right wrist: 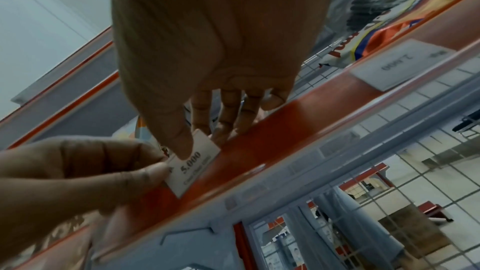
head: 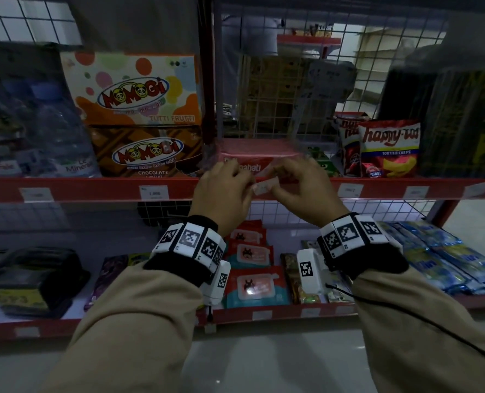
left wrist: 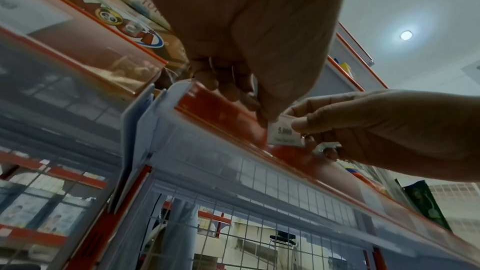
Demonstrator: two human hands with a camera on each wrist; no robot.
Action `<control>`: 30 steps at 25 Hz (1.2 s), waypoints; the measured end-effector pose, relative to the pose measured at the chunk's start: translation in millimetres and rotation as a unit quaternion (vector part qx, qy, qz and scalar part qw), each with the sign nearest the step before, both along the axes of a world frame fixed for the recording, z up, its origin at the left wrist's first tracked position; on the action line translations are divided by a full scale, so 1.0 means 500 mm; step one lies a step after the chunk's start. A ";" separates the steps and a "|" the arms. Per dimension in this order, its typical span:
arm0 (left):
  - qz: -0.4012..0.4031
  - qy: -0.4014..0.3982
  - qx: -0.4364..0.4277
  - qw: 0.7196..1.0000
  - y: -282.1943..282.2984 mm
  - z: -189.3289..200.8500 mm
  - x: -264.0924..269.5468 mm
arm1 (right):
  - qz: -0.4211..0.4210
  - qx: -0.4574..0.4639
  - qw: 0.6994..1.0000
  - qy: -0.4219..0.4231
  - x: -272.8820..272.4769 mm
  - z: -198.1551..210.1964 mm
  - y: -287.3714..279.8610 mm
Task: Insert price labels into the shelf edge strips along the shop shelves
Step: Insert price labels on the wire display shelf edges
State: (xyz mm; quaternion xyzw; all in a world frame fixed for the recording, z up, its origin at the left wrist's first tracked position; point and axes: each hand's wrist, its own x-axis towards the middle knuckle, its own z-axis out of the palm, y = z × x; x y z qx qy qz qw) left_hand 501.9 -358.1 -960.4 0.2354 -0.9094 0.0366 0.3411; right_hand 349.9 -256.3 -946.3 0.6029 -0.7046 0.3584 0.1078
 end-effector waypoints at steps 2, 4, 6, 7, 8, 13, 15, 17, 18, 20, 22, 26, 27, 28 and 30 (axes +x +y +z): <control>0.004 -0.014 -0.038 0.999 0.000 0.001 0.002 | -0.017 0.003 0.999 0.039 -0.004 -0.006 0.007; 0.007 -0.025 -0.053 0.998 0.000 0.003 0.002 | -0.042 0.019 0.996 0.075 -0.009 -0.012 0.008; 0.005 -0.027 -0.048 0.998 0.000 0.003 0.002 | -0.053 0.033 0.994 0.093 -0.013 -0.014 0.007; 0.005 -0.027 -0.045 0.999 -0.001 0.002 0.002 | -0.055 0.038 0.993 0.096 -0.013 -0.014 0.006; 0.004 -0.028 -0.046 0.999 -0.001 0.002 0.002 | -0.055 0.040 0.993 0.096 -0.013 -0.014 0.006; 0.006 -0.036 -0.062 0.997 -0.004 0.001 0.000 | -0.051 0.043 0.994 0.090 -0.013 -0.011 0.009; 0.010 -0.039 -0.069 0.997 -0.004 0.002 -0.001 | -0.053 0.048 0.993 0.094 -0.012 -0.010 0.010; 0.012 -0.043 -0.075 0.996 -0.005 0.003 -0.001 | -0.055 0.054 0.992 0.100 -0.012 -0.009 0.011; 0.013 -0.047 -0.076 0.996 -0.004 0.003 -0.001 | -0.057 0.060 0.991 0.105 -0.012 -0.008 0.012; 0.017 -0.055 -0.075 0.996 -0.004 0.005 -0.001 | -0.057 0.067 0.990 0.109 -0.011 -0.004 0.014; 0.018 -0.054 -0.072 0.996 -0.003 0.006 -0.001 | -0.048 0.062 0.992 0.102 -0.010 -0.002 0.019; 0.019 -0.039 -0.085 0.995 0.004 0.004 -0.003 | -0.044 0.042 0.994 0.094 -0.017 -0.004 0.033; 0.019 -0.036 -0.090 0.995 0.006 0.003 -0.005 | -0.055 0.044 0.992 0.105 -0.022 -0.005 0.037; 0.019 -0.033 -0.093 0.995 0.010 0.002 -0.009 | -0.068 0.045 0.990 0.118 -0.029 -0.008 0.042; 0.015 -0.033 -0.098 0.995 0.018 0.001 -0.023 | -0.092 0.039 0.985 0.141 -0.044 -0.014 0.055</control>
